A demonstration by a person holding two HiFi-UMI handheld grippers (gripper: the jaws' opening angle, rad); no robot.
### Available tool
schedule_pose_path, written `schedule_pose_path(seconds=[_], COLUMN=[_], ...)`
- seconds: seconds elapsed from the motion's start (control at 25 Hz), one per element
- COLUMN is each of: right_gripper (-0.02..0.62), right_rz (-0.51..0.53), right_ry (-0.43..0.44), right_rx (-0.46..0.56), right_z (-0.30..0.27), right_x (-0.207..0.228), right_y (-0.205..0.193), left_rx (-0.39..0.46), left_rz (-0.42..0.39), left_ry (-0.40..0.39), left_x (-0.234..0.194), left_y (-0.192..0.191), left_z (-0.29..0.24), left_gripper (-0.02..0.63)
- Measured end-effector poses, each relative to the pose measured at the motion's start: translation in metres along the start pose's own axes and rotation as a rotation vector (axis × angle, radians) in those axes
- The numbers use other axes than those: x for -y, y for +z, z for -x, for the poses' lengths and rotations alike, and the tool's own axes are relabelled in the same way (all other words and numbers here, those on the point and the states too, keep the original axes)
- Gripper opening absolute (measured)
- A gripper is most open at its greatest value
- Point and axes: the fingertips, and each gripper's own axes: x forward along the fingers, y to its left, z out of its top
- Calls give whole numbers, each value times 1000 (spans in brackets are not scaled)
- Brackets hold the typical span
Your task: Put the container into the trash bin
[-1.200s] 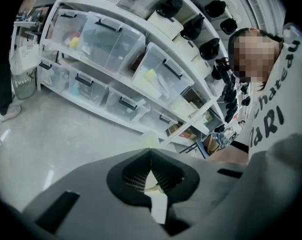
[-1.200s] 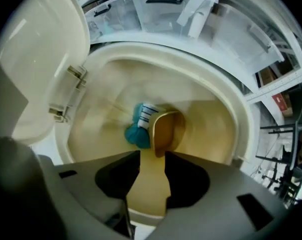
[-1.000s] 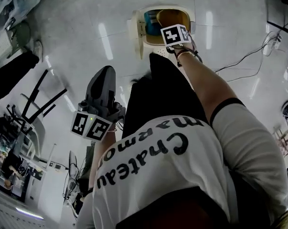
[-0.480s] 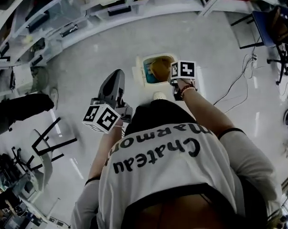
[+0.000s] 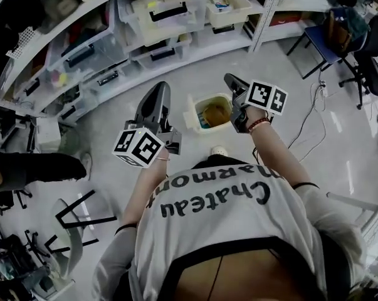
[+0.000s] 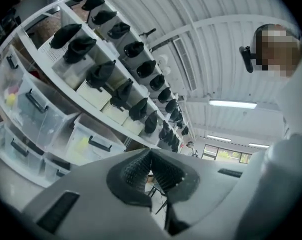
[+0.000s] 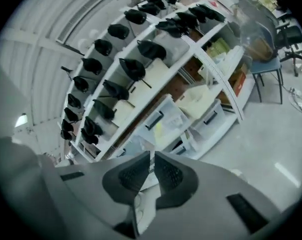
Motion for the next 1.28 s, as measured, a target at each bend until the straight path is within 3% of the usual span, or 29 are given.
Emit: schedule_pose_path(seconds=[0.2, 0.4, 0.52, 0.84, 1.28], right_gripper=[44, 43, 43, 41, 40], right_rz=[166, 355, 418, 458, 436], right_ry=[57, 21, 3, -25, -53], right_rx=[126, 231, 273, 270, 246], right_z=[50, 87, 98, 107, 107], right_x=[-67, -110, -128, -143, -143], right_y=[23, 32, 32, 4, -21], left_rx=[71, 97, 98, 91, 70], left_rz=[-58, -78, -83, -83, -61], left_ry=[-41, -60, -75, -97, -87], left_x=[24, 35, 39, 41, 30], left_y=[39, 58, 62, 60, 52], left_z=[34, 62, 74, 98, 116], left_gripper=[23, 23, 23, 23, 23])
